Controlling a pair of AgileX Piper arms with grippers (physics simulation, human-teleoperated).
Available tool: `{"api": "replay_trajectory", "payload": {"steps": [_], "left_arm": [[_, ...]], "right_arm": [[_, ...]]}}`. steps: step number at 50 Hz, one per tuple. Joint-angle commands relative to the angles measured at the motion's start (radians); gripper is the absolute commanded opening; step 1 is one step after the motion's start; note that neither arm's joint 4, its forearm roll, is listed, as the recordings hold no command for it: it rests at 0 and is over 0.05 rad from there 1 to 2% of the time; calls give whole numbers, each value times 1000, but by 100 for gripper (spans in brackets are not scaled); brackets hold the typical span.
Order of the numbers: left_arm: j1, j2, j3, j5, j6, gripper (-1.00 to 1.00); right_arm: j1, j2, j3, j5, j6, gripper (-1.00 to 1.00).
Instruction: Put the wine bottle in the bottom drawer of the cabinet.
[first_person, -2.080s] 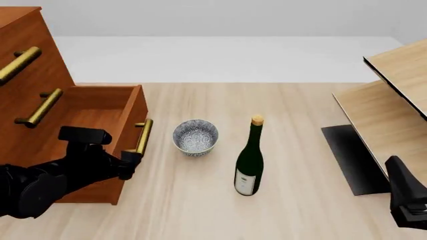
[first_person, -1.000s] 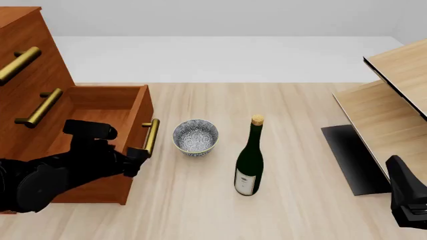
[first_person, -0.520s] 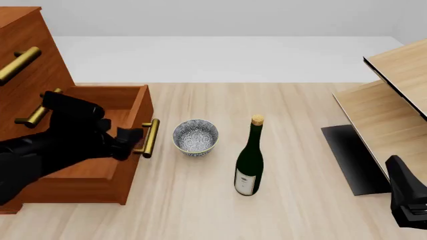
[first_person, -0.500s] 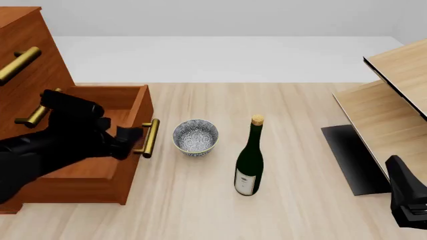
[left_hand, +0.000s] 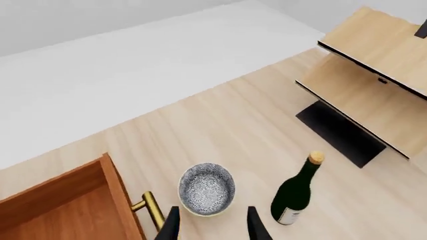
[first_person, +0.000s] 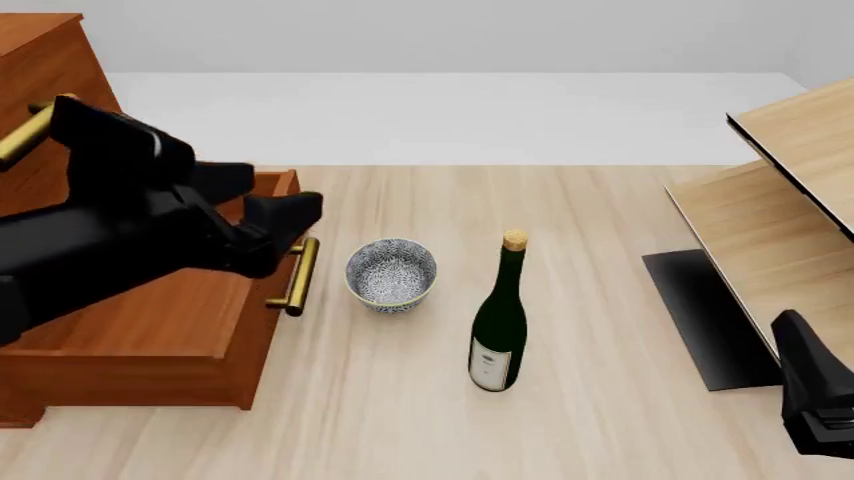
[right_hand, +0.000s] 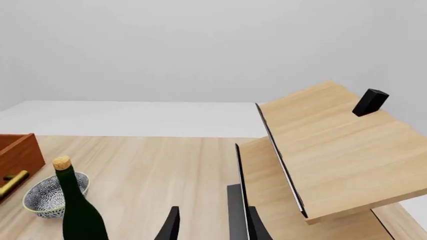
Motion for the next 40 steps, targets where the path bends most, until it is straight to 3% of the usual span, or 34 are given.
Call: {"api": "replay_trajectory", "payload": {"steps": [1, 24, 40], "left_arm": [[-78, 4, -53, -26, -12, 100], [-258, 139, -121, -125, 8, 100], [-328, 275, -186, -165, 6, 100]], "right_arm": [[0, 0, -2, 0, 2, 100], [0, 0, -3, 1, 2, 100], [0, 0, -2, 2, 6, 100]]}}
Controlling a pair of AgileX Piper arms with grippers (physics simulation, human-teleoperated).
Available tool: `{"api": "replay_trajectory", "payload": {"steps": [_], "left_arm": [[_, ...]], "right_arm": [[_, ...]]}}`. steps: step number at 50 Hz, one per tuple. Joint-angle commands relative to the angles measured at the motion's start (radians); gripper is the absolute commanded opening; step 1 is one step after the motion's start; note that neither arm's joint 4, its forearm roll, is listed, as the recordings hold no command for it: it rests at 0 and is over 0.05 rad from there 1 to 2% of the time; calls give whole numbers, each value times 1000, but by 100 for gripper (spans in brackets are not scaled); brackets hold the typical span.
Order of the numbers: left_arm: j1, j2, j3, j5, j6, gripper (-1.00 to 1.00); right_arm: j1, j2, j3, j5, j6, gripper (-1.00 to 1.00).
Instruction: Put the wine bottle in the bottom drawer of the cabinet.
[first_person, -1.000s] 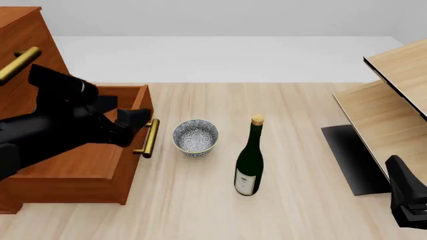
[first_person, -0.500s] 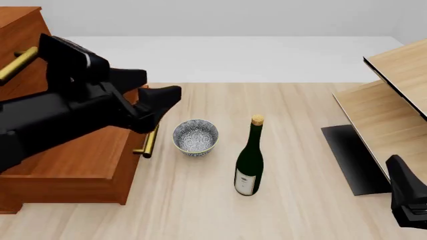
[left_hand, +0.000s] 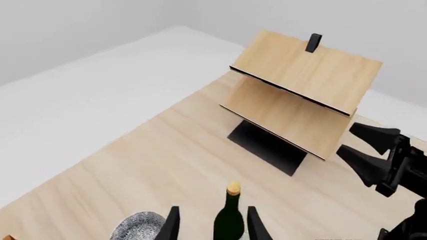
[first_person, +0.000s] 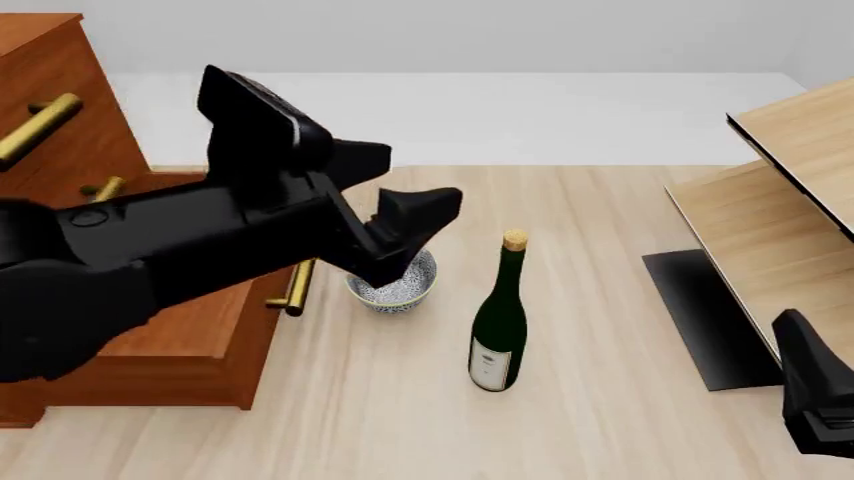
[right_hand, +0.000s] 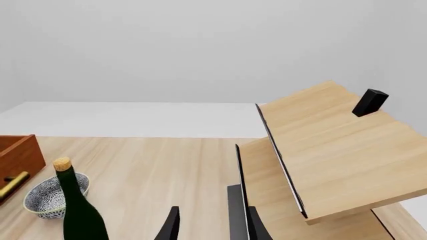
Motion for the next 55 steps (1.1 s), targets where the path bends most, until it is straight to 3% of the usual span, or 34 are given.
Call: {"api": "replay_trajectory", "payload": {"steps": [1, 29, 31, 33, 55], "left_arm": [[-51, 89, -43, -26, 5, 100], [-70, 239, -118, -55, 16, 100], [-78, 246, -134, -55, -14, 100], [-72, 262, -139, -60, 16, 100], [-94, 367, -178, -88, 32, 100]], "right_arm": [[0, 0, 1, 1, 1, 100], [1, 0, 1, 2, -1, 100], [-2, 0, 1, 2, -1, 100], [-2, 0, 1, 3, -1, 100], [-1, 0, 1, 3, 1, 100]]}}
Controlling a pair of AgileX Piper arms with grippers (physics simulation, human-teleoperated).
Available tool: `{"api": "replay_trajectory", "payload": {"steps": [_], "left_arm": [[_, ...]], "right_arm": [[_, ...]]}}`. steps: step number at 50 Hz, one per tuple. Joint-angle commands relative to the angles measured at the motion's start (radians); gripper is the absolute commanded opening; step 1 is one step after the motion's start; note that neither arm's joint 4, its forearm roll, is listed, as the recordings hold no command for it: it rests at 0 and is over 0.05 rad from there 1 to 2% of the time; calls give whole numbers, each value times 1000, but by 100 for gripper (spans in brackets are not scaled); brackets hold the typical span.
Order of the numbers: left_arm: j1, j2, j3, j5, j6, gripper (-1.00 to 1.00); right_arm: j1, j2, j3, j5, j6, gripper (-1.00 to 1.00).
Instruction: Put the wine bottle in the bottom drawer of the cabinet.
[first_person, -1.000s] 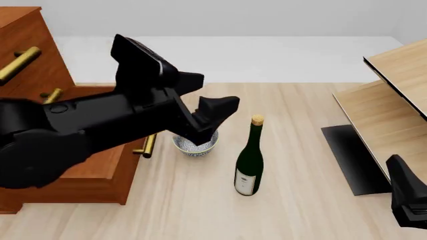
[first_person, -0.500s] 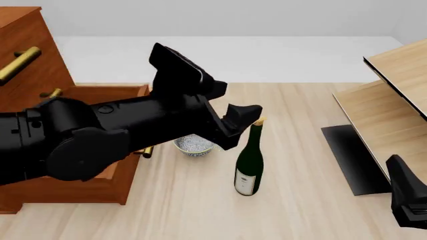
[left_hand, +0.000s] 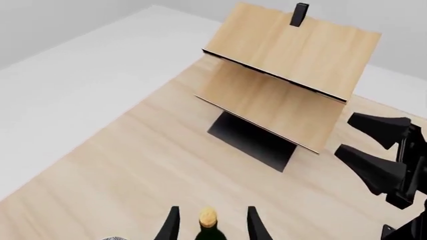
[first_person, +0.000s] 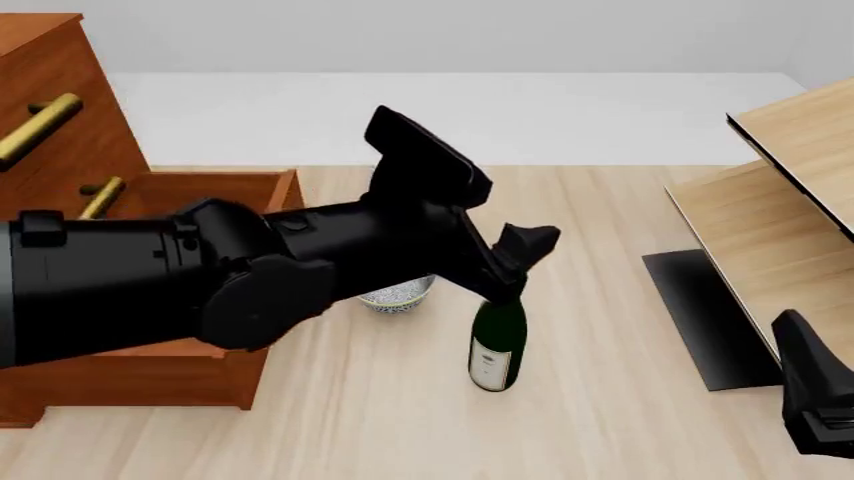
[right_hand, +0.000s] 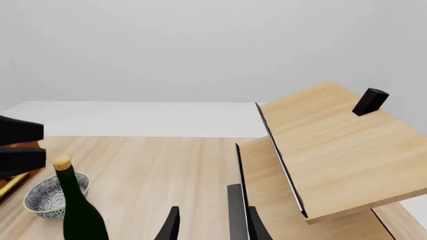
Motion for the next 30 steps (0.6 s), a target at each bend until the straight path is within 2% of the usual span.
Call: {"api": "replay_trajectory", "payload": {"steps": [1, 3, 13, 23, 30], "left_arm": [[-11, 44, -22, -14, -15, 100], [-8, 48, -25, -14, 1, 100], [-2, 94, -18, -40, -14, 100], [11, 124, 0, -81, 7, 100], [6, 160, 22, -116, -9, 100]], "right_arm": [[0, 0, 0, 0, 0, 100], [-1, 0, 0, 0, 1, 100], [-1, 0, 1, 0, 4, 100], [-3, 0, 2, 1, 3, 100], [-1, 0, 3, 1, 1, 100]]}}
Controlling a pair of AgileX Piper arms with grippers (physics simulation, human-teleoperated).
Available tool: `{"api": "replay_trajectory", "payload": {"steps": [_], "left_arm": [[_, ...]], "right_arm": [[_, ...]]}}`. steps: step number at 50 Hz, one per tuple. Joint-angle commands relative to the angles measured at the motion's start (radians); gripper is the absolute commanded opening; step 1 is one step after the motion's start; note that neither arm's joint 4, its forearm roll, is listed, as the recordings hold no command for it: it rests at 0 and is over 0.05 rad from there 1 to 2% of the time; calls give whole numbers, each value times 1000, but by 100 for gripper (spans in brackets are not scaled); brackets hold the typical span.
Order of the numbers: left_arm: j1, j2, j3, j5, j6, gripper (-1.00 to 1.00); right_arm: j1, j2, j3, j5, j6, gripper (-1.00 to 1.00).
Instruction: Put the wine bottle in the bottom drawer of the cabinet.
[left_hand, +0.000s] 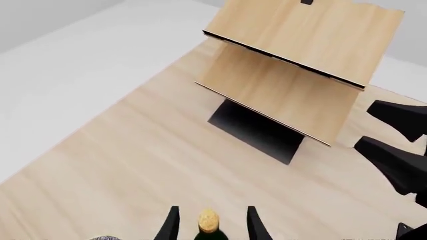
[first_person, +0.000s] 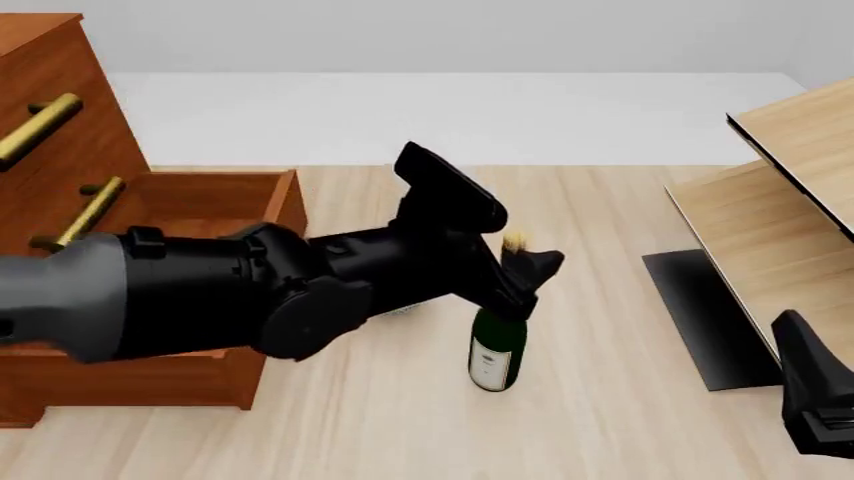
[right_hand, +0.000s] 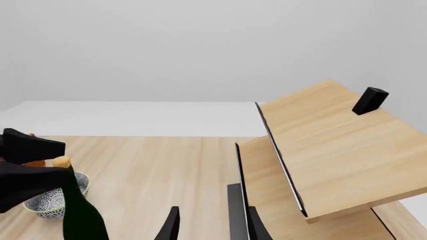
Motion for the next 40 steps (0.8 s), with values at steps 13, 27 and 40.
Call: {"api": "replay_trajectory", "payload": {"steps": [13, 27, 40], "left_arm": [[3, 94, 50, -103, -2, 100], [-2, 122, 63, -125, -30, 100], [-7, 123, 61, -119, -40, -100]], "right_arm": [[0, 0, 1, 1, -2, 100], [0, 0, 3, 1, -5, 100], [0, 0, 2, 2, -6, 100]]}}
